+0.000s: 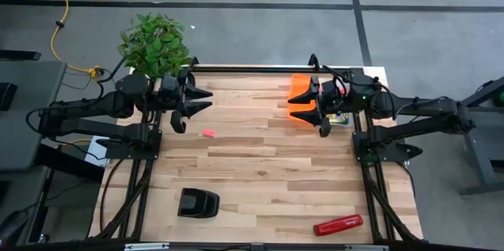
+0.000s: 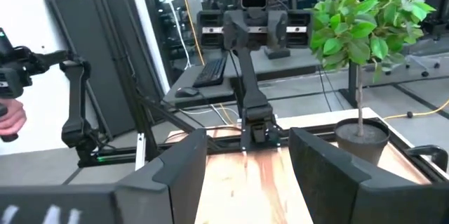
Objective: Pack school essentials
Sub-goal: Put the pink eraser into the orange supply box
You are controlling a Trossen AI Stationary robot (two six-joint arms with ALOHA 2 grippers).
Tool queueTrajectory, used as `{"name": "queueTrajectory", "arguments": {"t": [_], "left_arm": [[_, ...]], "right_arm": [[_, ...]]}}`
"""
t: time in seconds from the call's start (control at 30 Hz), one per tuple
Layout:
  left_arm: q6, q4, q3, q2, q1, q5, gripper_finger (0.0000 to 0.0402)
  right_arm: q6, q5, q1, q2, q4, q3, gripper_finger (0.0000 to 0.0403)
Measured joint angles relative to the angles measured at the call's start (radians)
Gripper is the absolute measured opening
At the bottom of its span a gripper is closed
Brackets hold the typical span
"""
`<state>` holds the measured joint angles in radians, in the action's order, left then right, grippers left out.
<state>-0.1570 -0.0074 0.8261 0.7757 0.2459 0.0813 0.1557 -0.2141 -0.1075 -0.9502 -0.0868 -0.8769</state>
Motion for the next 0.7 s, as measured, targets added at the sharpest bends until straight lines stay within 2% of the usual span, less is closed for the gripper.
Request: {"name": "queueTrajectory", "arguments": {"t": [0.23,0.7], "left_arm": [[0.014,0.004,0.000,0.000,0.000,0.005,0.0132],[-0.007,0.004,0.000,0.000,0.000,0.005,0.0132]], "right_arm": [[0.000,0.037,0.004,0.003,-0.002,-0.004,0.0195],[0.000,0.045,0.004,0.003,-0.001,-0.004,0.0195]]}}
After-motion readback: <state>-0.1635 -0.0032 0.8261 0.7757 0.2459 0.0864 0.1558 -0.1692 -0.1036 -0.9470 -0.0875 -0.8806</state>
